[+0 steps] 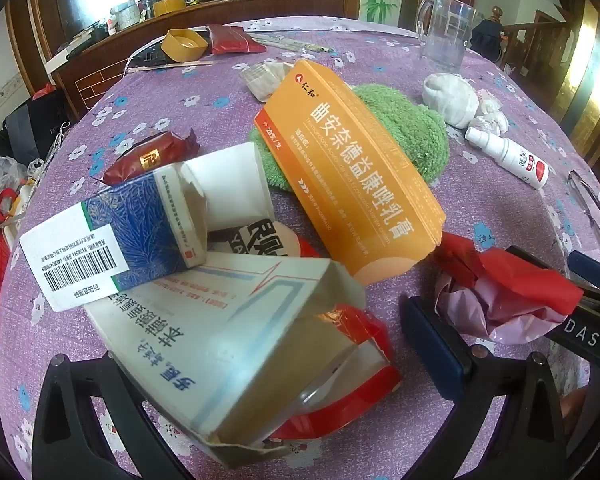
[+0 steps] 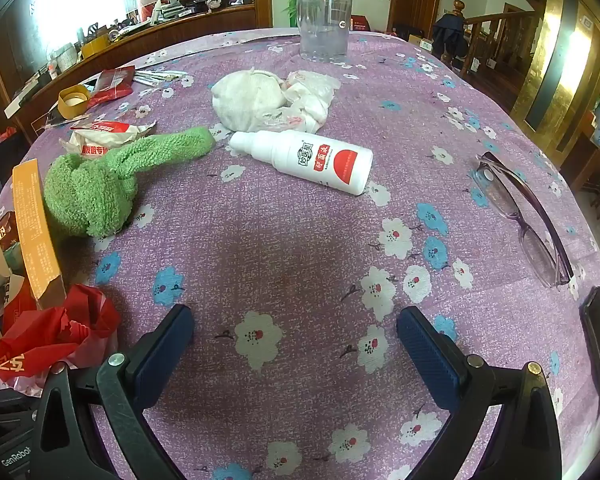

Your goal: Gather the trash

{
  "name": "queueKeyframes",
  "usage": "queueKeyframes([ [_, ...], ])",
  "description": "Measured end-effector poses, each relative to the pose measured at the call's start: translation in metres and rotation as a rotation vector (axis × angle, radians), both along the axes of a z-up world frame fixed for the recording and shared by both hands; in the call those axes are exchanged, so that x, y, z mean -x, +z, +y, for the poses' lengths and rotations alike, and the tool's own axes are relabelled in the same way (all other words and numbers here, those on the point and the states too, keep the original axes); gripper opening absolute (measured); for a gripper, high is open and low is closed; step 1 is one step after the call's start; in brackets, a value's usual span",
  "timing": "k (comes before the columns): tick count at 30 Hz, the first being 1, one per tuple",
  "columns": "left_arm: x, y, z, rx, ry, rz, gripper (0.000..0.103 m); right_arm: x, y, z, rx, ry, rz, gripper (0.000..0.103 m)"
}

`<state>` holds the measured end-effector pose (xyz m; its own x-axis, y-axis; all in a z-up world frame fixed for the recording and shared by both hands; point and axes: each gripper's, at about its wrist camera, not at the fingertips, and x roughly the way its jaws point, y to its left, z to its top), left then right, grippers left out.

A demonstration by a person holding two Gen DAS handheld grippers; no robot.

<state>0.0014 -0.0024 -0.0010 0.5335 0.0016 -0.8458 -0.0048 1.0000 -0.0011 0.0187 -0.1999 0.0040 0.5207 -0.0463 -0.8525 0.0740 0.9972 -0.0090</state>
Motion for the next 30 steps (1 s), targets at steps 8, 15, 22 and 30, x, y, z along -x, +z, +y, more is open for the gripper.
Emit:
queueKeyframes([
  [8, 0.017, 0.005, -0.004, 0.026, -0.032, 0.035, 0.103, -0.001, 0.001, -0.001, -0.002, 0.021, 0.018, 0.103],
  [15, 0.062, 0.037, 0.002, 0.098, -0.204, -0.017, 0.103, 0.031, 0.027, -0.008, -0.049, 0.072, 0.043, 0.103],
  [22, 0.128, 0.078, 0.019, 0.091, -0.23, -0.255, 0.103, 0.098, 0.072, -0.008, -0.08, 0.087, -0.106, 0.103],
  [30, 0.203, 0.078, 0.058, -0.013, -0.02, -0.53, 0.103, 0.205, 0.124, 0.023, 0.018, 0.093, -0.529, 0.103],
])
